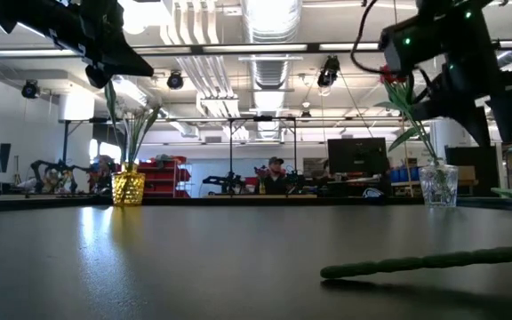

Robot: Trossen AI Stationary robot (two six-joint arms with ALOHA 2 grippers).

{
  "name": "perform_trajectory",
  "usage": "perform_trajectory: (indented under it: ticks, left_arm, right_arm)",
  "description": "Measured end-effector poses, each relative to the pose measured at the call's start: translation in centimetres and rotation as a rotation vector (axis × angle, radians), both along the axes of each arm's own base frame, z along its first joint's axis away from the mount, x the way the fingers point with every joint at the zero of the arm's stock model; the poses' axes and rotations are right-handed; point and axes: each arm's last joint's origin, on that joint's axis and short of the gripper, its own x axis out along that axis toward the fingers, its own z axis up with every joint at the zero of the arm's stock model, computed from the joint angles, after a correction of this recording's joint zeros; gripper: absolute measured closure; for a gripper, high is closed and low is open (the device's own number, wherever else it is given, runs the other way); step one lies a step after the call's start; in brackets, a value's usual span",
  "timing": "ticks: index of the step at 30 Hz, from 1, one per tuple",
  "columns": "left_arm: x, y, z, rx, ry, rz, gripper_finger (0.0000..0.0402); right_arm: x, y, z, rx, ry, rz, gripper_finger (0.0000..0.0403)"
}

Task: Sort flowers into vase by color
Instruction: Put the black tulip into the transparent vase

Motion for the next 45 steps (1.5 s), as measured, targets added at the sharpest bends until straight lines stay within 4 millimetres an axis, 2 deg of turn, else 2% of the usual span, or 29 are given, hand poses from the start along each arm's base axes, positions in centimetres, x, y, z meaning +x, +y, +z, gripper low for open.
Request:
perform_trajectory:
  ticks: [7,13,18,24,28,32,35,40,45]
  left_arm:
    - [0.0,0.0,0.0,0.000,-0.002,-0.004,0.0402]
    - [0.0,0.0,0.0,-0.001,-0.001,-0.004,0.0402]
    - [0.0,0.0,0.0,-0.002,0.003,-0.004,0.0402]
    - [0.0,0.0,-0.1,-0.005,0.008,-0.005,0.0402]
    - [0.0,0.0,-0.1,-0.005,0.009,-0.005,0.0402]
    - [0.0,0.0,-0.1,-0.004,0.008,-0.005,0.0402]
    - [-0.1,0.0,-0.1,-0.006,0.013,-0.006,0.0402]
    - [-0.1,-0.1,-0.3,-0.020,0.027,-0.024,0.0402]
    - [-0.2,-0.2,-0.3,-0.022,0.031,-0.029,0.0402]
  right_arm:
    - [-0.5,0.1,-2.9,0.015,0.074,-0.002,0.0262]
    - [-1.2,0.2,-4.3,-0.015,0.089,-0.037,0.0268]
    - [-1.1,0.1,-4.6,-0.087,0.120,-0.076,0.0270]
    - [-0.6,0.0,-5.3,-0.096,0.160,-0.066,0.0273]
    - [0.3,-0.2,-5.7,-0.061,0.180,0.008,0.0286]
    - [1.4,-0.4,-5.4,-0.008,0.168,0.108,0.0305]
    - [2.1,-0.4,-4.9,0.090,0.123,0.269,0.0328]
    - [2.3,0.7,-4.0,0.259,0.074,0.610,0.0377]
    - [2.0,1.9,-4.1,0.400,0.035,0.759,0.0393]
